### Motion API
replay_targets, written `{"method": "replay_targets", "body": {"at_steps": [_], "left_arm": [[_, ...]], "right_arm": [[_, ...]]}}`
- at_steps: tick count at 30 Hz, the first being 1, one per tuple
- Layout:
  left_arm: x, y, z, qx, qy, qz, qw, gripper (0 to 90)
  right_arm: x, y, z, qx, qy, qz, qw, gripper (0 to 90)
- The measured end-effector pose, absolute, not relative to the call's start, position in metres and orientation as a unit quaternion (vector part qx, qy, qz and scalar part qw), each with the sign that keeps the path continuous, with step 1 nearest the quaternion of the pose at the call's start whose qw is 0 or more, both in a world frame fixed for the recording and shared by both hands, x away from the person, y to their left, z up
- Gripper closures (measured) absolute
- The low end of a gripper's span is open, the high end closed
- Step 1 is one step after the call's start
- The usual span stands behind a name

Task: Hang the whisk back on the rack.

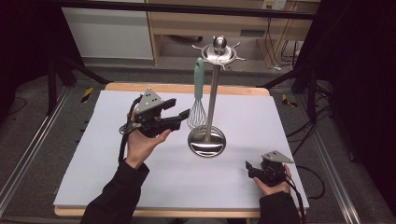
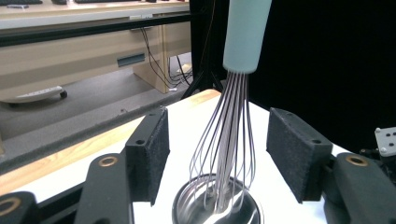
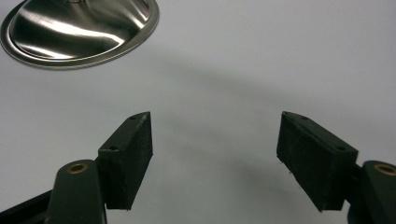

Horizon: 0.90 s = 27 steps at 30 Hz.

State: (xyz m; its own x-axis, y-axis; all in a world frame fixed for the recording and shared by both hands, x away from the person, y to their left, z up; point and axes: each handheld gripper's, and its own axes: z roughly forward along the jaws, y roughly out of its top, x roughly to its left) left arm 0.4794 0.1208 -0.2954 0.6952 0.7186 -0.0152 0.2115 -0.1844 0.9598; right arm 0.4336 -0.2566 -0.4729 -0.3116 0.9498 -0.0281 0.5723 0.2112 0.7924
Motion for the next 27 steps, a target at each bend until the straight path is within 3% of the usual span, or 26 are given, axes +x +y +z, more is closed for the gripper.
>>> {"method": "replay_targets", "body": {"at_steps": [27], "left_arm": [[0.467,0.164,-0.354,0.75,0.353,0.228,0.51,33.8]], "right_arm": [[0.433,-0.256,-0.473,0.523,0.731,0.347,0.269,26.9]]}}
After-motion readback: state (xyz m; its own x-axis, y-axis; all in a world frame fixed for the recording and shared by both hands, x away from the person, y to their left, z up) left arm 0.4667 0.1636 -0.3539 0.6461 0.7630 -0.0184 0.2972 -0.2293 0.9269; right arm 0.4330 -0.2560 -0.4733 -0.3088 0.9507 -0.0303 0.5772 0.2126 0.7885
